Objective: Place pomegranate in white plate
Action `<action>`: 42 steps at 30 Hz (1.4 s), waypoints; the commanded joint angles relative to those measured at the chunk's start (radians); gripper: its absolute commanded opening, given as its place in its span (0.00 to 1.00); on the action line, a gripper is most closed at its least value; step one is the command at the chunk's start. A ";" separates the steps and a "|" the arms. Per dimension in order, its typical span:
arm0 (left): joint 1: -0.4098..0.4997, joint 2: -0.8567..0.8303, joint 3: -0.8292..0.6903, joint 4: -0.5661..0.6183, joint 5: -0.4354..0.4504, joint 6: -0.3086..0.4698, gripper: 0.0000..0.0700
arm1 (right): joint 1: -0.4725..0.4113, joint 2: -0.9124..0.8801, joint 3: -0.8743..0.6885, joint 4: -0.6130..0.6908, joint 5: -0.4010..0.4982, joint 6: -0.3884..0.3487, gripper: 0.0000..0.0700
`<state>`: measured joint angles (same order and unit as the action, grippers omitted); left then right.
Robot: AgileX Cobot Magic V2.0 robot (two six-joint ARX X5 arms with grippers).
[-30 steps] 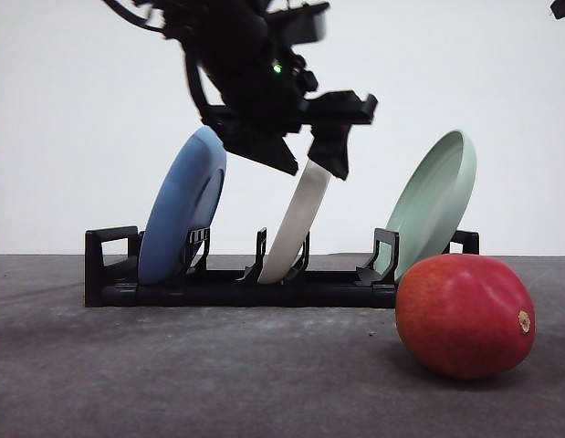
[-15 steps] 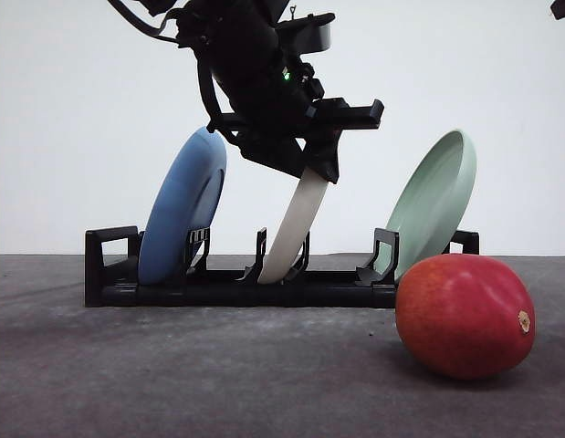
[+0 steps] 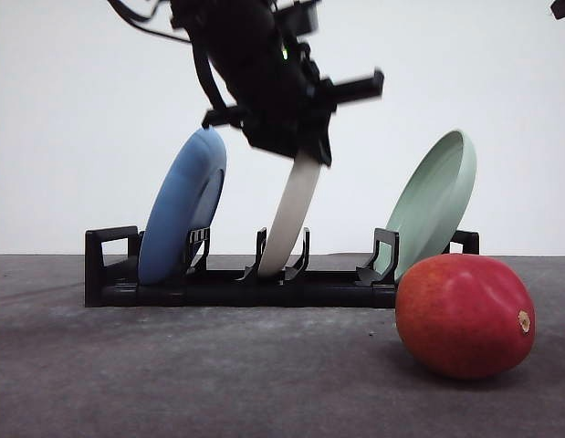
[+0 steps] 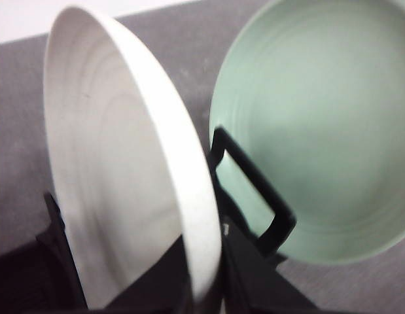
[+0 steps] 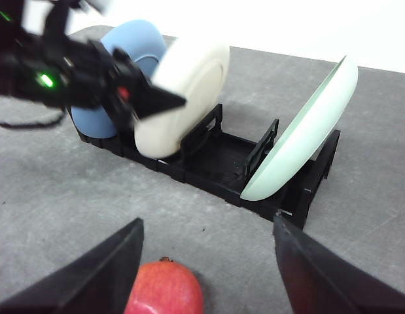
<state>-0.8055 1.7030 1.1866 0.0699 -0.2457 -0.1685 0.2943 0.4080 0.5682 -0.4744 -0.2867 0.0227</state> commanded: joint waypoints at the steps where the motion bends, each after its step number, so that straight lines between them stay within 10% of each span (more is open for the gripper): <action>1: -0.006 -0.021 0.031 0.007 -0.008 -0.039 0.02 | 0.005 0.002 0.016 0.010 0.000 0.003 0.57; 11: -0.006 -0.138 0.031 -0.053 0.099 -0.148 0.02 | 0.005 0.002 0.016 0.010 -0.001 0.003 0.57; 28: -0.145 -0.459 -0.070 -0.477 0.143 -0.167 0.02 | 0.005 0.002 0.016 0.010 0.000 0.003 0.57; 42: -0.343 -0.599 -0.304 -0.557 -0.043 0.298 0.02 | 0.005 0.002 0.016 0.010 0.000 0.003 0.57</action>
<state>-1.1331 1.0836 0.8776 -0.4946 -0.2815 0.0194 0.2943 0.4080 0.5682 -0.4744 -0.2867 0.0227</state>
